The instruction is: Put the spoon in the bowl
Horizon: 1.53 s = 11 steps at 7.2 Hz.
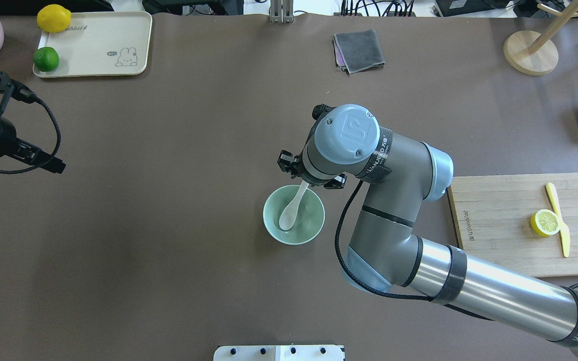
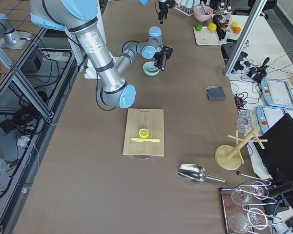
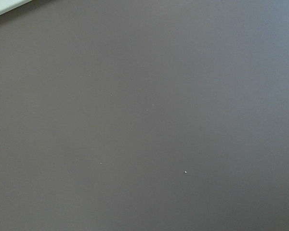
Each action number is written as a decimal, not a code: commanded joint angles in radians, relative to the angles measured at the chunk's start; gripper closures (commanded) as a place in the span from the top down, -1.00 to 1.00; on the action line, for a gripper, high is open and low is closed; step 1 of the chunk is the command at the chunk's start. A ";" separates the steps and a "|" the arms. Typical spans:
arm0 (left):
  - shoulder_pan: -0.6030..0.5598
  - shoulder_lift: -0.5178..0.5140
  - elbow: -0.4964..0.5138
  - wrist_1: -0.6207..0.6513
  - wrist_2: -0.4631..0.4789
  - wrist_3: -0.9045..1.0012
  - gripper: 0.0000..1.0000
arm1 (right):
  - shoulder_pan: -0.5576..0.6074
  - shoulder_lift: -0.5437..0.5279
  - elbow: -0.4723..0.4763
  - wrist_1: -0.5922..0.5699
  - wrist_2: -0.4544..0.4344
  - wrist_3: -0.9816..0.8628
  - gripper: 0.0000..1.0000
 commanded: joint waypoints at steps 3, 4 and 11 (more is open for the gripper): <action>-0.142 0.064 0.015 0.012 -0.047 0.178 0.94 | 0.181 -0.403 0.319 -0.007 0.184 -0.299 1.00; -0.237 0.087 0.035 0.015 -0.123 0.271 0.94 | 0.263 -0.494 0.352 -0.005 0.262 -0.417 1.00; -0.609 0.118 0.214 0.247 -0.220 0.831 0.95 | 0.951 -0.800 0.156 -0.011 0.533 -1.458 1.00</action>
